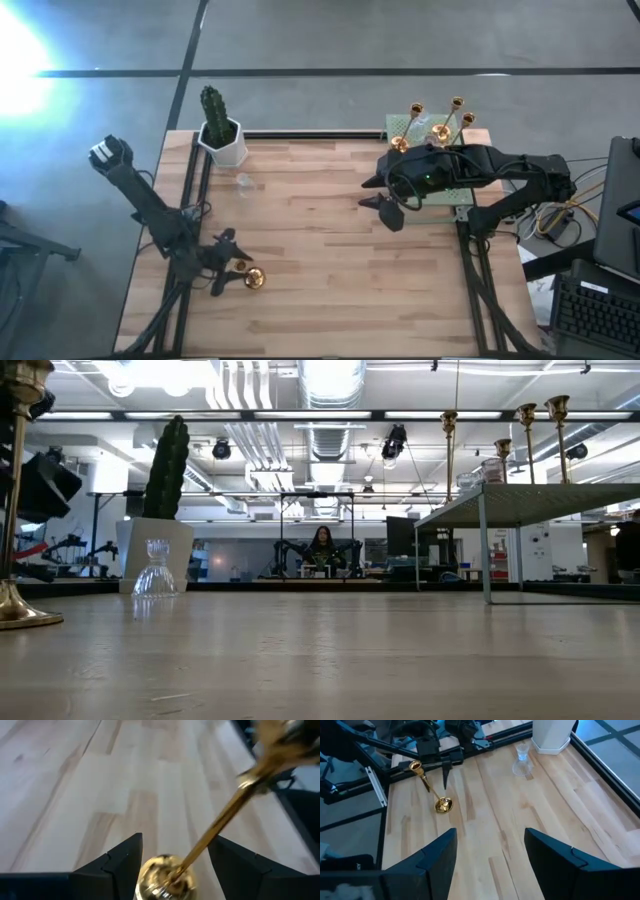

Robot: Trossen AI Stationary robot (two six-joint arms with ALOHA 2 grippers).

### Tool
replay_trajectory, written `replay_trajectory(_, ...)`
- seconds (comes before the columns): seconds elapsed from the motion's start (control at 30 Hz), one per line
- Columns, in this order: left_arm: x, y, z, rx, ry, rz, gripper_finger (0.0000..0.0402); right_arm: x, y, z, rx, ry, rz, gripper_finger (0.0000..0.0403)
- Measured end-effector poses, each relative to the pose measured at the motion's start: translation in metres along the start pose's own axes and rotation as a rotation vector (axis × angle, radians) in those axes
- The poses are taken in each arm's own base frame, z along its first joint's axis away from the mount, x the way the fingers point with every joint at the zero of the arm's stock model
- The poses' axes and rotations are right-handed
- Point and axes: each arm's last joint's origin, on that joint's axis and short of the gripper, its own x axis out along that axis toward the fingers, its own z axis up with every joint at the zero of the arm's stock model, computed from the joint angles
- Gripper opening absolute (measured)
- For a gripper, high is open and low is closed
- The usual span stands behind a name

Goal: Pick & Place candle stick holders
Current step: Put the gold candle holder on the shelf

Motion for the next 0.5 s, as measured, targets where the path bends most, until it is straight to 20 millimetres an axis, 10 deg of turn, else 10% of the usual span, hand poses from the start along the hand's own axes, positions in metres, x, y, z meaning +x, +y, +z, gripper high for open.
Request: replay_trajectory(0.5,-0.0023,-0.0059,0.0113,0.016,-0.112,-0.034,0.0229,-0.0002,-0.001,-0.0025,-0.047,0.026,-0.01,0.0224)
